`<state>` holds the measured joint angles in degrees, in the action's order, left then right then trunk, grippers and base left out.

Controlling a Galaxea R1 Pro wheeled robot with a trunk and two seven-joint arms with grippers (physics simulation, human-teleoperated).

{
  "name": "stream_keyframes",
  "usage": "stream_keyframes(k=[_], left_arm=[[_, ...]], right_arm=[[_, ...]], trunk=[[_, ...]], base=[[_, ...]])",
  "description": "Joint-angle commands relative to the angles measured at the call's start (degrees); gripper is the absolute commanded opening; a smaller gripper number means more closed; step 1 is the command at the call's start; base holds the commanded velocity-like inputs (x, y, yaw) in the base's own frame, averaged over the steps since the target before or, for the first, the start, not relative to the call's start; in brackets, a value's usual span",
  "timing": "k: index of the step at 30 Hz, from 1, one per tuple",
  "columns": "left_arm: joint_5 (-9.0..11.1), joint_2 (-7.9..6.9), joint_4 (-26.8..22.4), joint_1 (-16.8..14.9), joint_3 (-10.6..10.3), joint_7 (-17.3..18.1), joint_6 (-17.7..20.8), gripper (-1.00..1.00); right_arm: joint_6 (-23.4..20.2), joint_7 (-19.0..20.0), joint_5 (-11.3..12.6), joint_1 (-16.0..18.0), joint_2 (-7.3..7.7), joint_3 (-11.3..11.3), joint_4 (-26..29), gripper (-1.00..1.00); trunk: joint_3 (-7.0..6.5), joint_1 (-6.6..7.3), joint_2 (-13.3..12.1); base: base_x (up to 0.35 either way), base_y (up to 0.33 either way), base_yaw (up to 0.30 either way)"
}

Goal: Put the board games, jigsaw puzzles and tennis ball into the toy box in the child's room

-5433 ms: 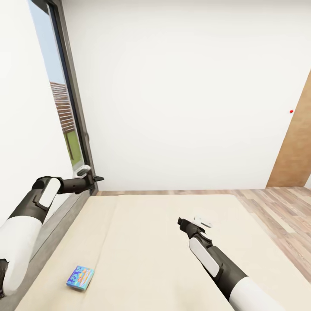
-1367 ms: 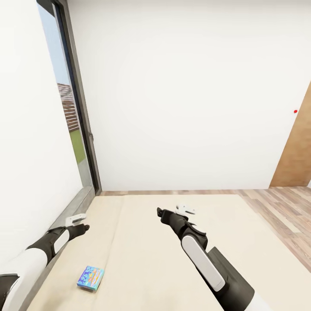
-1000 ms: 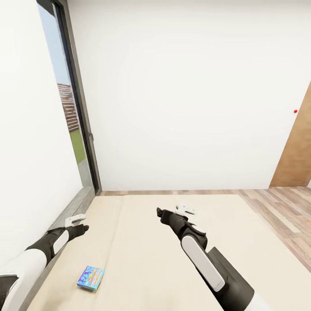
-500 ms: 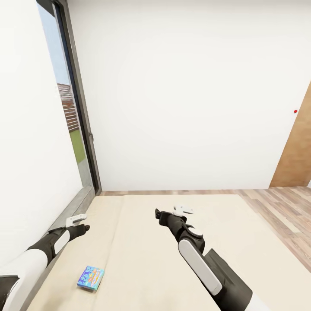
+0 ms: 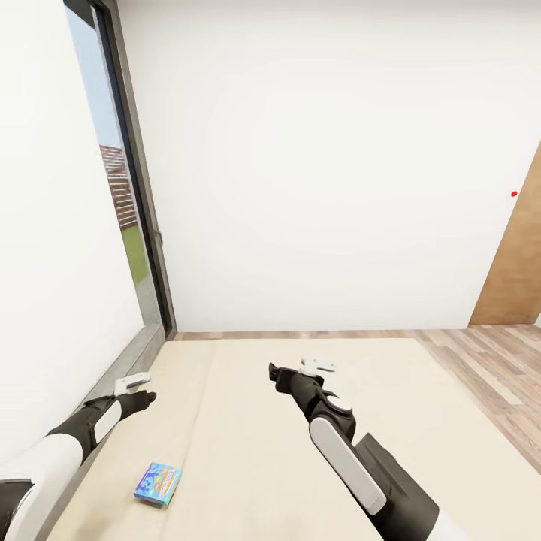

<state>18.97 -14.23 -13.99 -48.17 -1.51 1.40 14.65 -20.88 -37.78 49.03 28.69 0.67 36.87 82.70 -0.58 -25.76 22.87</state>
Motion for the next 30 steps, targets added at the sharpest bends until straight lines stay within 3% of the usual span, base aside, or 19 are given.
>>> stream_keyframes(k=[1, 10, 14, 18, 21, 24, 30], left_arm=[[0.4, -0.04, -0.1, 0.0, -0.2, 0.1, 0.3, 1.00], [0.4, -0.07, -0.1, 0.0, -0.2, 0.1, 0.3, 1.00], [0.4, -0.02, -0.1, 0.0, -0.2, 0.1, 0.3, 1.00], [0.4, -0.01, -0.1, 0.0, -0.2, 0.2, 0.3, 1.00], [0.4, -0.01, -0.1, 0.0, -0.2, 0.2, 0.4, 1.00], [0.4, -0.01, -0.1, 0.0, -0.2, 0.2, 0.4, 1.00], [0.4, -0.03, -0.1, 0.0, -0.2, 0.4, 0.4, 1.00]], right_arm=[[-0.1, -0.4, 0.3, 0.1, 0.04, 0.1, 0.1, 1.00], [-0.6, -0.6, 0.3, 0.1, 0.03, 0.2, 0.2, 1.00], [-3.7, -0.8, 0.4, 0.1, -0.43, 0.2, 0.2, 1.00], [-9.4, -3.9, 0.3, 0.1, -3.16, 0.0, 0.0, 1.00], [-13.0, -10.8, 0.3, 0.0, -6.04, 0.0, -0.2, 1.00], [-14.6, -15.1, 0.4, 0.0, -7.38, -0.1, -0.2, 1.00], [-15.4, -17.0, 0.8, 0.0, -7.93, -0.2, -0.3, 1.00]], trunk=[[0.03, -0.02, 0.0], [0.03, -0.02, 0.0], [0.03, -0.02, 0.0], [0.03, -0.02, 0.0], [0.03, -0.02, 0.0], [0.03, -0.02, 0.0], [0.03, -0.02, 0.0]], base=[[0.000, 0.000, 0.000], [0.000, 0.000, 0.000], [0.000, 0.000, 0.000], [0.000, 0.000, 0.000], [0.000, 0.000, 0.000], [0.000, 0.000, 0.000], [0.000, 0.000, 0.000]])
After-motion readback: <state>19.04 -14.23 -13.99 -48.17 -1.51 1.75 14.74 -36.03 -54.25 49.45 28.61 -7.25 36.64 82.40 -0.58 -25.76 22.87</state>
